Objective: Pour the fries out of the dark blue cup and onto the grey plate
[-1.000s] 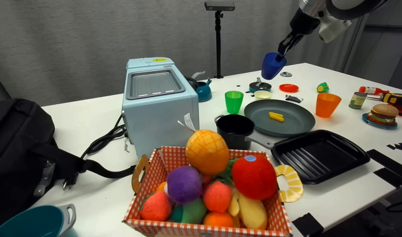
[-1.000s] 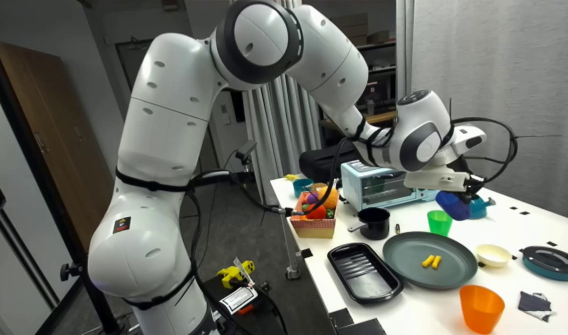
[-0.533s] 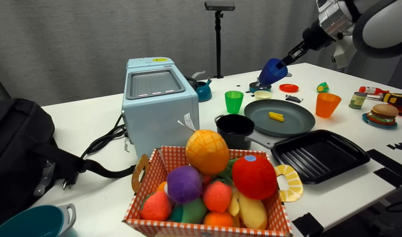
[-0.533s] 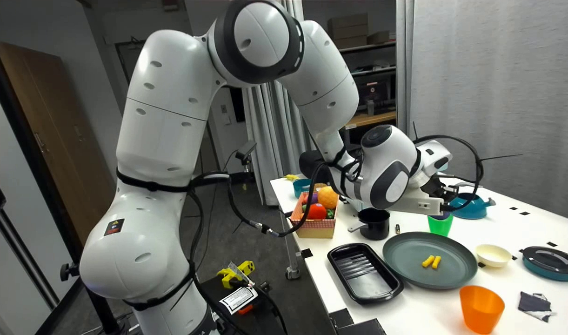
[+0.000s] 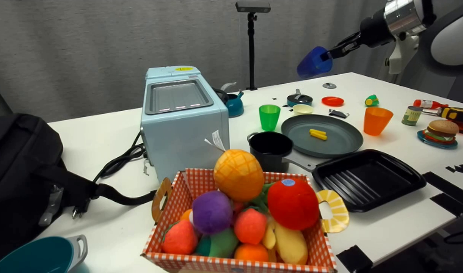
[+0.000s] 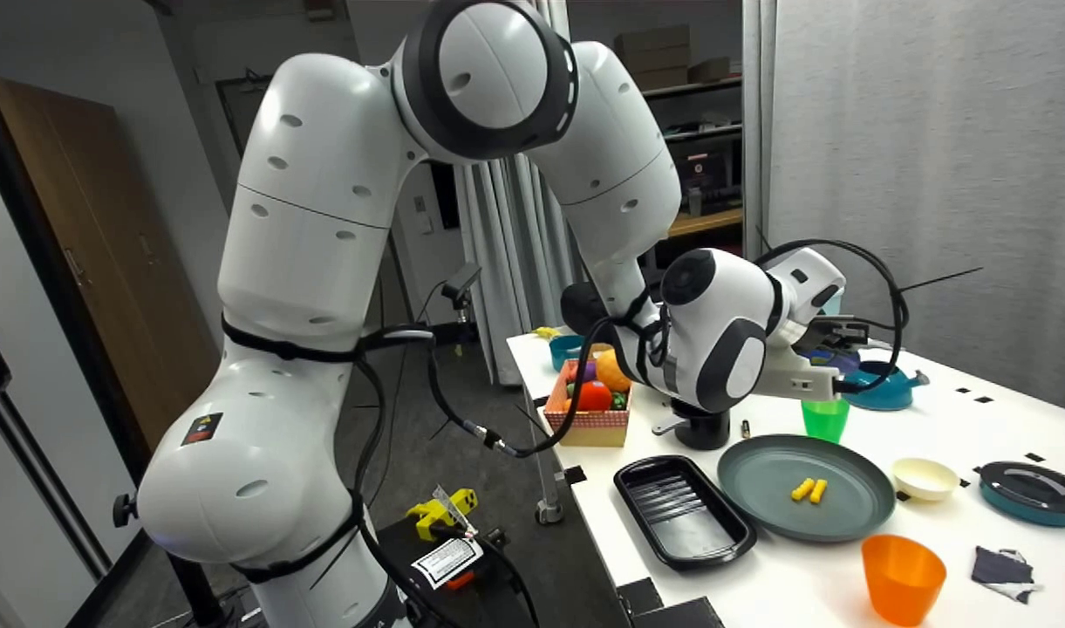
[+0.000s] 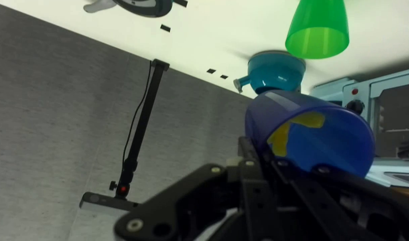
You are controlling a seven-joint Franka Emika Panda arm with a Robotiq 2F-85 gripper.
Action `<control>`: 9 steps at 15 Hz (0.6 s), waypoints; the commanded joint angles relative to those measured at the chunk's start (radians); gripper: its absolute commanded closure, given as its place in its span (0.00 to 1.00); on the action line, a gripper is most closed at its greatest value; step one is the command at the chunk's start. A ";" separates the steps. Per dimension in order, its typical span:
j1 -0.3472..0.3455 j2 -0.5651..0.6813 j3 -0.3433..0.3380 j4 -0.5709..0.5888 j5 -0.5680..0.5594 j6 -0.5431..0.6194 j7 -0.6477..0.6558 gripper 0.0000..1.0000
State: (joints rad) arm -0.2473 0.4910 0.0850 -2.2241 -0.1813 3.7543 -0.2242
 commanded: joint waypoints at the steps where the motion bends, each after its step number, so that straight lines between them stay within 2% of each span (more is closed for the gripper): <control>1: -0.010 0.006 -0.022 -0.003 -0.100 0.151 0.119 0.99; 4: -0.005 0.006 -0.043 0.003 -0.129 0.250 0.196 0.99; 9: -0.002 0.006 -0.067 0.016 -0.118 0.346 0.287 0.99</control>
State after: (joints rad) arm -0.2513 0.4919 0.0385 -2.2211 -0.2820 4.0346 -0.0031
